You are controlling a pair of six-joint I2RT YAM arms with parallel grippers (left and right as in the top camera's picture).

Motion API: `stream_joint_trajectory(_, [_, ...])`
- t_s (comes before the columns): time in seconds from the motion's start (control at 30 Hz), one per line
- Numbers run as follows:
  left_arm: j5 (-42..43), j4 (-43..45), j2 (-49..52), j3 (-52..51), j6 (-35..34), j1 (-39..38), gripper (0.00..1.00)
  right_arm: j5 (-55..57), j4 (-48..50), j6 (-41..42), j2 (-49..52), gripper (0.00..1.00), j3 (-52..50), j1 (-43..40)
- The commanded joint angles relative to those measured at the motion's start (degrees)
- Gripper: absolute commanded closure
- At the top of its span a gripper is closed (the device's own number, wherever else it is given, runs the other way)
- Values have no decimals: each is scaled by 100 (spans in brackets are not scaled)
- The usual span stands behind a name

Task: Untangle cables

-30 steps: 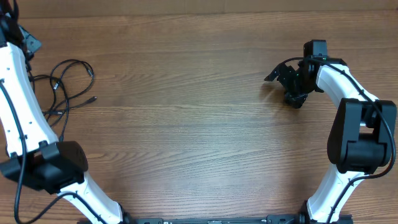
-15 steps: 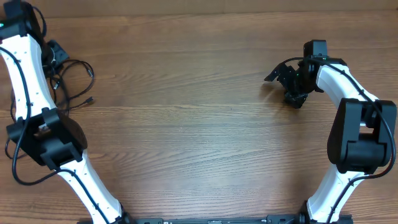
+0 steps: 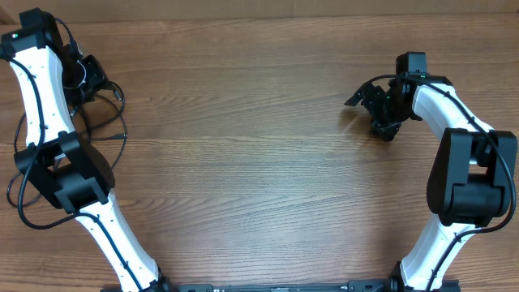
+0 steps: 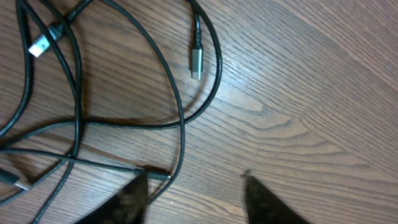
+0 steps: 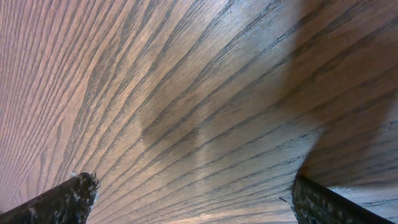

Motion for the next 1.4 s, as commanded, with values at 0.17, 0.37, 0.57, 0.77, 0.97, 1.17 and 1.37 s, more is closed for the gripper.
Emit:
stream_joint_trajectory(0.17, [496,-284,37,-13,131,-66,23,422,9,-83,146,0,-76,-39])
stream_joint_trajectory(0.37, [577,-949,37,-20,291,-481,14,422,9,-83,146,0,-76,-39])
stream_joint_trajectory(0.57, [573,-1429,37,-20,688,-822,15,422,9,-83,146,0,-76,-39])
stream_joint_trajectory(0.77, [553,-1716,37,-20,750,-1097,12,422,9,-83,146,0,-76,-39])
stream_joint_trajectory(0.97, [553,-1805,37,-20,730,-1447,0,422,9,-83,146,0,-76,-39])
stream_joint_trajectory(1.17, [555,-1840,37,-20,669,-1858,0,422,9,-83,146,0,-76,-39])
stream_joint_trajectory(1.37, [522,-1840,37,-20,664,-2334,0,422,623,59,146,0,-76,-39])
